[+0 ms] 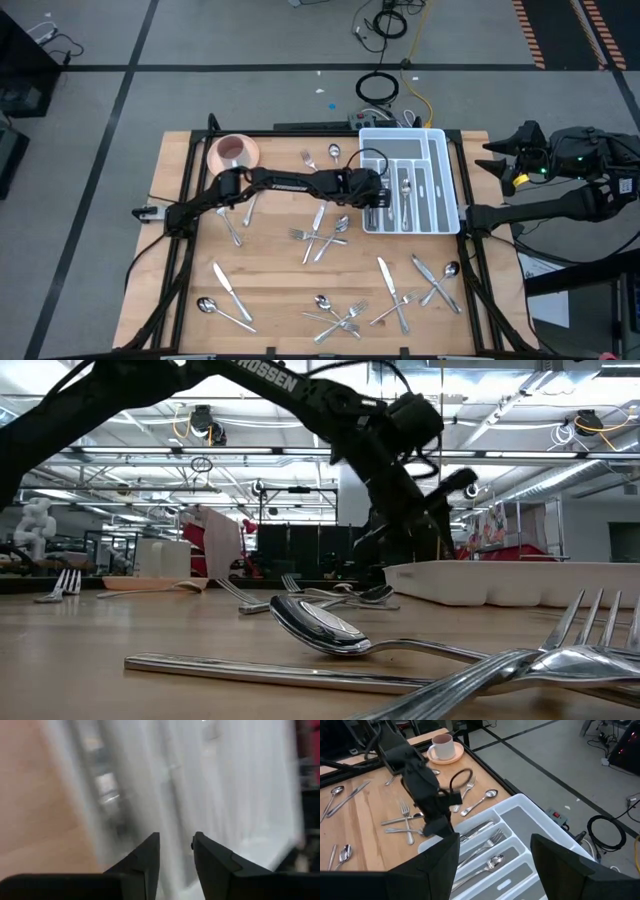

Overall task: Sort silverware
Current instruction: Put the silver spoon into the white cutlery tray

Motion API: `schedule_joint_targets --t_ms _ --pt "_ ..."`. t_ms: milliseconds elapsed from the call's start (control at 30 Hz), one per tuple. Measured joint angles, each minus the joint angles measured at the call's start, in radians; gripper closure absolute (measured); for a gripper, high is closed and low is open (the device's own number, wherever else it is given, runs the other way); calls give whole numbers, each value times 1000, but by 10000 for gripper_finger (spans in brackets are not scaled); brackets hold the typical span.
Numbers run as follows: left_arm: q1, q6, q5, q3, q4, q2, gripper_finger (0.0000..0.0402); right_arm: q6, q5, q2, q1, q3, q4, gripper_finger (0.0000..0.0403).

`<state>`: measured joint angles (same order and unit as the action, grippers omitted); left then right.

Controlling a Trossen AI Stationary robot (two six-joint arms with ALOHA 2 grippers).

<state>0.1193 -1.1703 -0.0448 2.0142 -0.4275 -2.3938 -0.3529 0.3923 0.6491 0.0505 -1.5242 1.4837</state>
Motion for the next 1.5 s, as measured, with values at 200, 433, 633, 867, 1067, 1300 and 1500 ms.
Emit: schedule_joint_targets --t_ms 200,433,633,867,1067,1300,1500 --pt "-3 171 14 159 -10 19 281 7 3 0 0 0 4 165" --pt "-65 564 192 327 -254 114 281 25 2 0 0 0 14 165" --pt "-189 825 109 341 -803 232 281 37 1 0 0 0 11 165" --pt "-407 893 3 330 -1111 257 281 48 -1 0 0 0 11 165" --pt "-576 808 -12 257 -1143 254 281 52 -2 0 0 0 10 165" --pt "-682 119 -132 144 -1144 254 281 25 -2 0 0 0 7 165" --pt "-765 -601 -104 19 -1146 255 281 -10 -2 0 0 0 -31 165"
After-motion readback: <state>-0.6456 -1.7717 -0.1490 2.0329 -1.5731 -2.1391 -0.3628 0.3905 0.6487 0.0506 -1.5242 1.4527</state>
